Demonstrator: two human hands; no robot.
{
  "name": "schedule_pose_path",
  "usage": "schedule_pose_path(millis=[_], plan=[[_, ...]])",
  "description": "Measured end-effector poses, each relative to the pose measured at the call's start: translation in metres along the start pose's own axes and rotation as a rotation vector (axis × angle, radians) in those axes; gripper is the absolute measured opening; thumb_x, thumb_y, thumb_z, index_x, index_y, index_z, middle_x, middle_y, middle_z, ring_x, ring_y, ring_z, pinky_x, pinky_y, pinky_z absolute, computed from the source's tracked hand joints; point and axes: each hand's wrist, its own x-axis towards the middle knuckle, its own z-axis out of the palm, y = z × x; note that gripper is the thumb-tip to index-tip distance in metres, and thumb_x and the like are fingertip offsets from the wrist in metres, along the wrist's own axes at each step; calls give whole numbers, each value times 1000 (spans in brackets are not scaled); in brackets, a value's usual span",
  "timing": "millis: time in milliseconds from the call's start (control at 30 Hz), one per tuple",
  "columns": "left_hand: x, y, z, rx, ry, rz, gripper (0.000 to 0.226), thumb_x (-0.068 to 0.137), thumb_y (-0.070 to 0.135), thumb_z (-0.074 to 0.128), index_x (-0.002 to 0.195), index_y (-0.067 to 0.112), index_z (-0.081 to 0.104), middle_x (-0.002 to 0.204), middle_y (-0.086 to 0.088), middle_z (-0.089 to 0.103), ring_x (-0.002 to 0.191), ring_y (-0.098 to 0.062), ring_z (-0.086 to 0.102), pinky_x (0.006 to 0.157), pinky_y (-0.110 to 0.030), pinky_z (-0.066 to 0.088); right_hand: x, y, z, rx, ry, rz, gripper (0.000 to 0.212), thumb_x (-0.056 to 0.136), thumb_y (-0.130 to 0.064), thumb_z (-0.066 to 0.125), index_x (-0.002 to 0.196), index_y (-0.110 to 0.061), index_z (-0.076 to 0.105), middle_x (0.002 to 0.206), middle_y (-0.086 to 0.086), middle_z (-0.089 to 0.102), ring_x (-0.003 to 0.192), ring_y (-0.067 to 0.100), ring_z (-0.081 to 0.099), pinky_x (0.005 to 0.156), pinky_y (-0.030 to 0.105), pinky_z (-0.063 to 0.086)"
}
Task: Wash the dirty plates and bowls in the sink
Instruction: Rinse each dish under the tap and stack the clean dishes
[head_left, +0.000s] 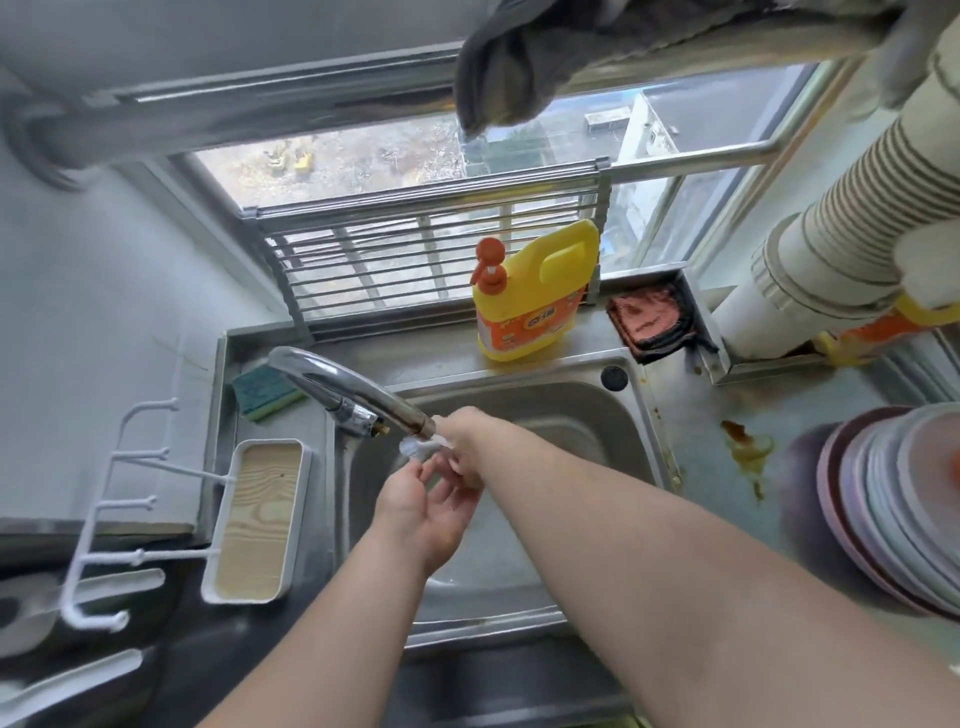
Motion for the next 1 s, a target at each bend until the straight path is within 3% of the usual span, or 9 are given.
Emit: schedule_pose_path(millis=[67,133,200,300,367,433,533,767,1000], plan=[[-1,-2,0,29,-7,-6,31,113,32,42,134,14,57,119,-20,71,108,-33,70,95,-50,59,-13,15,-4,-410,172,-254,19,107,-27,54,100,-12,63,99,8,67,85,26,68,80,33,59],[-8,-6,7,87,-5,-20,32,114,25,37,127,7,60,106,-24,76,92,-37,76,72,-48,66,-26,31,-17,-613,264,-379,19,100,-30,63,98,-12,69,97,8,73,89,30,72,71,35,58],[-16,-12,15,167,4,-29,32,113,16,37,112,1,65,88,-18,78,74,-33,78,59,-45,65,-38,45,-35,-735,287,-451,26,100,-34,60,88,-14,71,84,10,75,69,28,73,55,34,59],[-26,-20,25,229,-23,-62,29,112,12,40,122,-4,62,106,-21,76,93,-34,77,86,-45,63,-54,65,-67,-800,297,-566,36,104,-45,50,87,-21,70,77,1,73,51,17,63,48,28,51],[-26,-23,27,249,-31,-79,28,111,7,39,126,-8,58,114,-23,71,116,-36,68,109,-44,51,-61,78,-87,-844,303,-628,34,104,-51,51,95,-27,73,83,-7,73,63,13,63,60,32,55],[-27,-26,28,265,-6,-87,26,110,1,39,125,-11,56,118,-24,67,129,-36,61,117,-43,44,-67,89,-104,-862,283,-668,31,103,-54,55,106,-32,76,94,-10,75,80,12,66,74,36,57],[-22,-25,25,276,75,-76,33,110,0,36,135,-14,52,125,-27,64,136,-36,57,112,-42,46,-77,98,-124,-903,256,-700,32,101,-56,58,115,-34,77,101,-10,76,94,11,67,88,37,55],[-18,-25,21,262,97,-138,38,112,23,48,119,-12,61,124,-33,63,117,-42,64,111,-45,49,-81,106,-142,-1146,218,-703,29,99,-55,63,121,-37,69,93,-15,64,91,13,58,80,33,50],[-13,-15,32,317,113,-55,40,113,36,44,118,2,66,114,-24,67,104,-39,66,111,-49,48,-69,110,-139,-1355,233,-744,24,100,-42,65,120,-35,53,122,-7,64,111,24,60,84,39,51]])
